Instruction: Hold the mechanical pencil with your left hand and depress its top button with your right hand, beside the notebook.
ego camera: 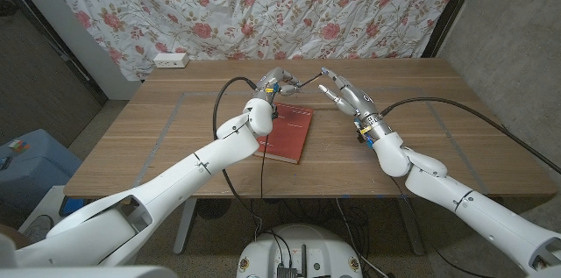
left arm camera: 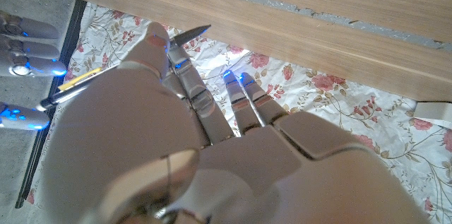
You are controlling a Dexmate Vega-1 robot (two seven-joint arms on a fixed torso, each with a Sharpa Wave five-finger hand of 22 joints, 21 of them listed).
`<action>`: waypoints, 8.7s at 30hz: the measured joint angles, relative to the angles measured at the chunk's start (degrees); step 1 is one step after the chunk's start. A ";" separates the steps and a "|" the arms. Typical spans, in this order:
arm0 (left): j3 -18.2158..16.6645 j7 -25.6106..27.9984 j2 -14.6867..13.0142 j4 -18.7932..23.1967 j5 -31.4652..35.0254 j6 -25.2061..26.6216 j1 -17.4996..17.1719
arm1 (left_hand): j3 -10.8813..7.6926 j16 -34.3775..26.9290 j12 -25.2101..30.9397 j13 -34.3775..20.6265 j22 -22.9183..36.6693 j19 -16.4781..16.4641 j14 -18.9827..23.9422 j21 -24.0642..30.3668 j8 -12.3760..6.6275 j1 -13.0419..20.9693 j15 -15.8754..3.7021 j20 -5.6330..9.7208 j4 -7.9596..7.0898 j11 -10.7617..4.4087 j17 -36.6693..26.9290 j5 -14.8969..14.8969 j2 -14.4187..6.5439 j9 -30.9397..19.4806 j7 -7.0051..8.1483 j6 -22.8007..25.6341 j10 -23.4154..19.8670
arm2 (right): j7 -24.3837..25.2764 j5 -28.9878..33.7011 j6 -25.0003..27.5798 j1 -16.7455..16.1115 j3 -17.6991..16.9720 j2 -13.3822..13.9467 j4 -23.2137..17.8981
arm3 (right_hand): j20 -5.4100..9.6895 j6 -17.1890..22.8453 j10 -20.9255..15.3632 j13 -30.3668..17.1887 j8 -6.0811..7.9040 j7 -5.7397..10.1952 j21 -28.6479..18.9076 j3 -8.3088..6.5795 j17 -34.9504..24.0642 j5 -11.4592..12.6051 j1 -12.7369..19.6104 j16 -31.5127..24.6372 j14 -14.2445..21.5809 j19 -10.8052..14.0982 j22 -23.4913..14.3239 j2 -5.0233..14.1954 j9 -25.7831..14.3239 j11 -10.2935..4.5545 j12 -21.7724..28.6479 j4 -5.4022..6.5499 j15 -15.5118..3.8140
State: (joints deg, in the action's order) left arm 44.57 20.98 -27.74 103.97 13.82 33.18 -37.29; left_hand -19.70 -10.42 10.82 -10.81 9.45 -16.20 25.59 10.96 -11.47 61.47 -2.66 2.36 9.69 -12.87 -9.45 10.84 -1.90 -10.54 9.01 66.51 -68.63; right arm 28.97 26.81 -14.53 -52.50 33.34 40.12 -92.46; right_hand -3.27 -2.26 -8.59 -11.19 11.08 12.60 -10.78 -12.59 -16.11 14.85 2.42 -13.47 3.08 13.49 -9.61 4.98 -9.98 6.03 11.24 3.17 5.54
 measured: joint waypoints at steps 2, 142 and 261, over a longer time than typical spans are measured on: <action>-0.03 0.00 -0.02 0.09 0.01 0.00 -0.05 | 0.00 0.00 0.00 0.00 0.00 0.00 0.00 0.00 0.00 0.00 0.00 0.00 0.00 0.00 0.00 0.00 0.00 0.00 0.00 0.00 0.00 | 0.03 -0.05 -0.05 -0.01 0.00 -0.02 0.06 | 0.00 0.00 0.00 0.00 0.00 0.00 0.00 0.00 0.00 0.00 0.00 0.00 0.00 0.00 0.00 0.00 0.00 0.00 0.00 0.00 0.00; 0.42 -1.72 -0.07 -2.17 0.14 -1.54 1.48 | 0.99 0.00 -0.03 0.04 0.00 0.00 1.13 0.00 -0.21 1.08 0.09 0.00 0.11 0.47 0.00 0.21 0.03 -0.08 -0.93 0.92 -0.76 | -1.07 2.21 11.56 -0.37 1.28 1.08 -4.98 | -0.62 6.43 -0.21 -0.01 0.11 0.29 -0.04 1.02 -0.78 1.33 -1.49 0.00 0.41 1.04 0.00 -0.15 -0.17 0.21 0.24 2.77 -0.01; -0.11 -0.73 -0.40 -0.76 0.62 -0.86 0.07 | 1.59 0.00 -0.01 0.05 0.00 0.00 1.33 0.00 0.00 1.67 -0.11 0.00 0.01 0.47 0.00 0.22 -0.26 0.02 -0.92 0.91 -0.75 | -0.77 2.83 9.58 -1.96 0.92 1.35 -6.10 | -0.83 8.51 0.31 -0.01 0.01 -0.31 -0.04 1.18 -0.77 1.77 -1.27 0.85 0.18 0.81 0.00 -0.37 -0.01 -0.31 0.24 3.56 0.20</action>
State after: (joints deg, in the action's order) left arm 44.46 20.25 -28.14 103.20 14.45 32.32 -37.22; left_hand -18.11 -10.42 10.81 -10.77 9.45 -16.20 26.93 10.96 -11.47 63.14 -2.77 2.36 9.69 -12.40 -9.45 11.06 -2.16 -10.51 8.09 67.42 -69.38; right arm 28.20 29.64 -4.96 -54.46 34.26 41.47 -98.56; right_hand -4.10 6.25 -8.28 -11.20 11.08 12.30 -10.82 -11.41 -16.88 16.62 1.15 -12.62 3.27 14.30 -9.61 4.61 -10.00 5.72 11.47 6.73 5.73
